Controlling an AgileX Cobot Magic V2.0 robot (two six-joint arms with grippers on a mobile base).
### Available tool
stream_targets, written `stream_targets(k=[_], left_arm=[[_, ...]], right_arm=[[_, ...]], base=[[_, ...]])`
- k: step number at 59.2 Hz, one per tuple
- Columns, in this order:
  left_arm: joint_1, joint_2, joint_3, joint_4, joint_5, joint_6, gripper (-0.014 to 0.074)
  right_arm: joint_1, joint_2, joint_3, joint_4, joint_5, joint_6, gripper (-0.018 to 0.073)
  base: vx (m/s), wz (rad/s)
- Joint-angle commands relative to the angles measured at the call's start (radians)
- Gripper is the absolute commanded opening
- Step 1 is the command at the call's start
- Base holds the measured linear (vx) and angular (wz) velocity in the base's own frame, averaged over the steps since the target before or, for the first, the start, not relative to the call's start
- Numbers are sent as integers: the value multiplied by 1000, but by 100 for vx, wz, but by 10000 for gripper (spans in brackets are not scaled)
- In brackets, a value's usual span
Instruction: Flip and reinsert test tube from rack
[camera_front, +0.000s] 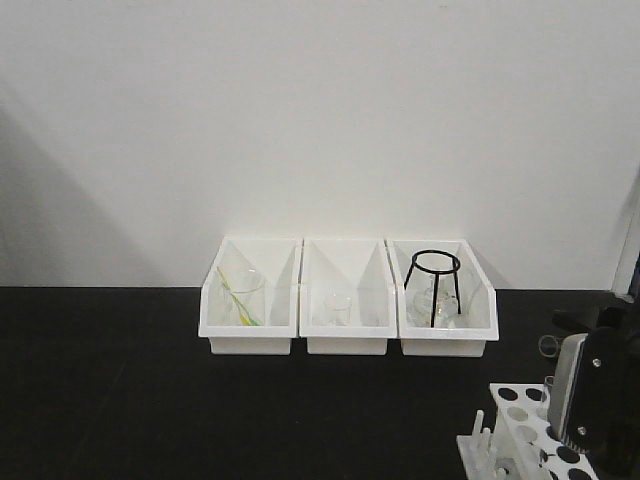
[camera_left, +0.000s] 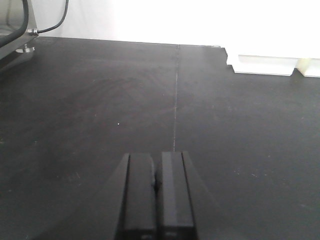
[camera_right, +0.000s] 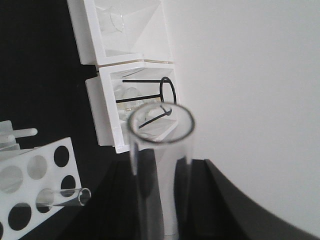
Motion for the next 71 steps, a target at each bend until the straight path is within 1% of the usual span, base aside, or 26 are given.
stream_targets(k=[1, 5, 10, 23, 32, 37, 44, 51, 58, 63, 66, 71], left_arm=[[-7, -11, 0, -4, -87, 0, -6], [-7, -11, 0, -4, -87, 0, -6], [-7, -11, 0, -4, -87, 0, -6], [-7, -11, 0, -4, -87, 0, -6], [-7, -11, 0, -4, -87, 0, -6], [-7, -11, 0, -4, -87, 0, -6], [-7, -11, 0, -4, -87, 0, -6], [-7, -11, 0, -4, -87, 0, -6], [-7, -11, 0, -4, -87, 0, -6], [-7, -11, 0, -4, -87, 0, -6], [-7, -11, 0, -4, -87, 0, -6], [-7, -11, 0, -4, -87, 0, -6]], right_arm=[[-4, -28, -38, 32, 9, 22, 120], [-4, -28, -38, 113, 8, 84, 121], [-4, -28, -38, 248, 8, 166, 121], [-5, -28, -38, 556, -7, 303, 121], [-5, -28, -38, 700, -7, 348, 121], [-5, -28, -38, 761, -7, 373, 121], [-5, -28, -38, 804, -7, 405, 121], [-5, -28, -34, 805, -9, 441, 123], [-5, -27, -34, 805, -31, 445, 124], [-5, -26, -29, 806, -68, 445, 124], [-6, -26, -9, 814, -112, 448, 124], [-6, -26, 60, 858, -191, 441, 124]], base=[[0, 0], [0, 0], [0, 0], [0, 0], [0, 0], [0, 0], [0, 0], [0, 0], [0, 0], [0, 0], [0, 0], [0, 0]])
